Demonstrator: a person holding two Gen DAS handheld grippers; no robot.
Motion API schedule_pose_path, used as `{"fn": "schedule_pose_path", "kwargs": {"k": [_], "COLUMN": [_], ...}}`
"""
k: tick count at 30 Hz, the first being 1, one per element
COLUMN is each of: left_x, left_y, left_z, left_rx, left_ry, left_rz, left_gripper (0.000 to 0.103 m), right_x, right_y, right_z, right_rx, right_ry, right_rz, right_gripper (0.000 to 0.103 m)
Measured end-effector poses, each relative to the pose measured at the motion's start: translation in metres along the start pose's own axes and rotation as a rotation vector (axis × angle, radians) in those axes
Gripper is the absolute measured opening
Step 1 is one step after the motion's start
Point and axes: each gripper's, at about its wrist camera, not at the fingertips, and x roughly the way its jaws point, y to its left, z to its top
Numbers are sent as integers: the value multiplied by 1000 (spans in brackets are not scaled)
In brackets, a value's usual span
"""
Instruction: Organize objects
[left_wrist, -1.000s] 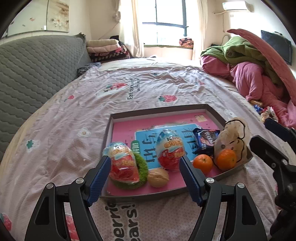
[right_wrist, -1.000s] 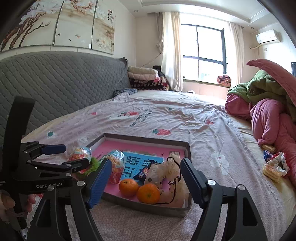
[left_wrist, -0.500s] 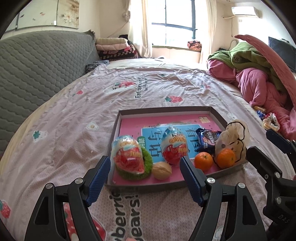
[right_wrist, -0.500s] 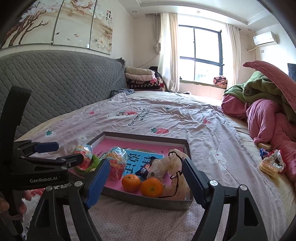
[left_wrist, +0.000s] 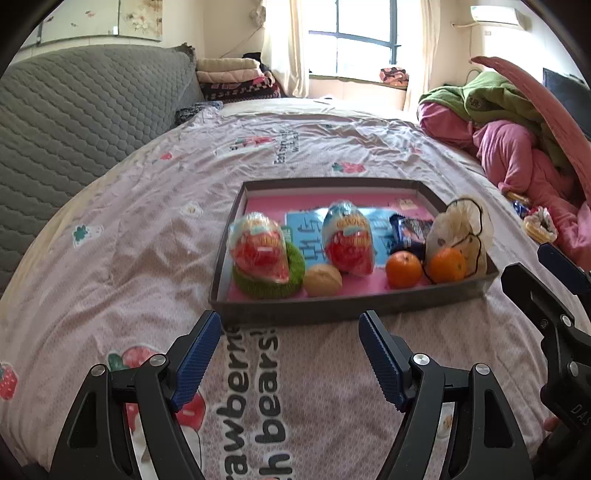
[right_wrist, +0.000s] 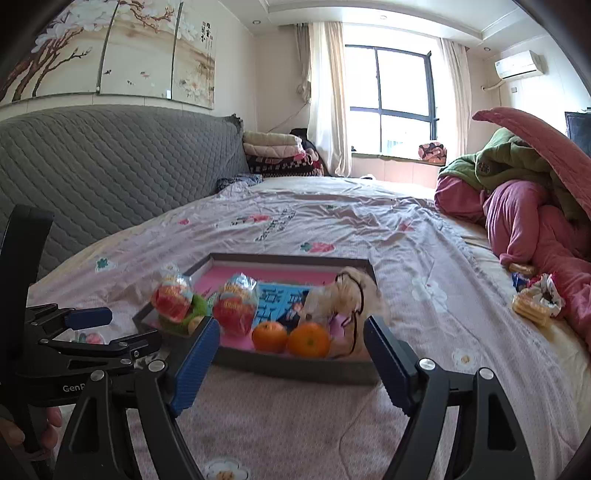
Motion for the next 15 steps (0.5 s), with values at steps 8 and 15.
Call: {"fn": "schedule_pose_path", "kwargs": {"k": [8, 15], "left_x": [-2, 0], "left_y": [4, 6], "left_z": [-15, -27], "left_rx": [-9, -9], "left_ry": [8, 19], "left_rz": [29, 29], "left_gripper": [78, 78], "right_x": [-8, -9], "right_y": [9, 13], "right_z": [-13, -26], "right_rx": [-10, 9], "right_ry": [7, 35], "right_rz": [-4, -20], "right_gripper": [80, 80]}}
